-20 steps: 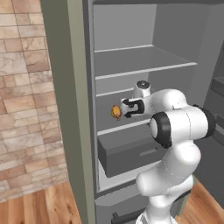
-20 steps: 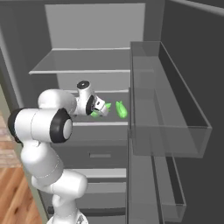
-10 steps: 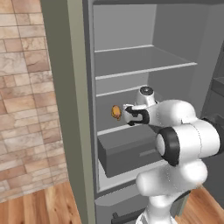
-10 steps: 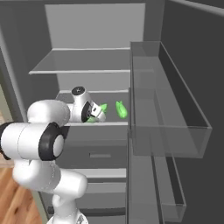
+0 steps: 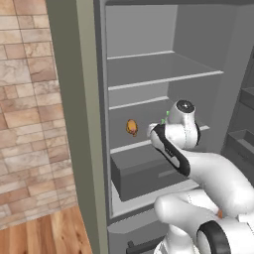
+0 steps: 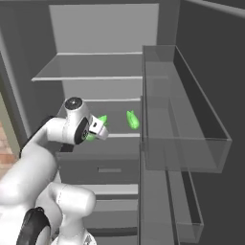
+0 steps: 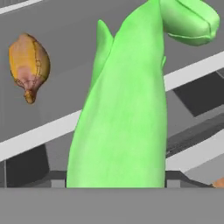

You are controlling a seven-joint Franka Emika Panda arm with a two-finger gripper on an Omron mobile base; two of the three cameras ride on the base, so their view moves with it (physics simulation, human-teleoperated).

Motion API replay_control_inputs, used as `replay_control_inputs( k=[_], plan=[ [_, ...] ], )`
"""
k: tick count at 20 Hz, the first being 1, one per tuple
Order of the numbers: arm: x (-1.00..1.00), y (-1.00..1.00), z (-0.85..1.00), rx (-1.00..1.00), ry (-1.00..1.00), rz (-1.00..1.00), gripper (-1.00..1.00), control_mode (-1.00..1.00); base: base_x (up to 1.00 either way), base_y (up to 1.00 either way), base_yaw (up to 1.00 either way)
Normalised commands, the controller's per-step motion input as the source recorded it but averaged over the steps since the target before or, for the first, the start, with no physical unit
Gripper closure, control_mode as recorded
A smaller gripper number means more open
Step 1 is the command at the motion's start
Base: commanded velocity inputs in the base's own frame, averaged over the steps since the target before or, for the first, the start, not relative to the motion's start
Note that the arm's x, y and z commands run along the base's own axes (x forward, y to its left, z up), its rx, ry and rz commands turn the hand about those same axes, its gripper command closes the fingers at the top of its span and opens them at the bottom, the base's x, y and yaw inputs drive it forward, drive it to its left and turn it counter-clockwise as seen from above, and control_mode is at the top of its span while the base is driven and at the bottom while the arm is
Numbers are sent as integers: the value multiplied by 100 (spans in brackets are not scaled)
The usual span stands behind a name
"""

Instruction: Place one corn and one chicken drumstick in each tupperware on the nearby counter, to pack two identical lunches.

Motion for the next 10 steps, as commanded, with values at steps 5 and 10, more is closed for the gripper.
replay_control_inputs(
  k=[5,10],
  plan=[
    [-100,9,36,-2,11,22,100,-100,0,0,0],
    [-100,3,30,-3,6,10,100,-100,0,0,0]
  ],
)
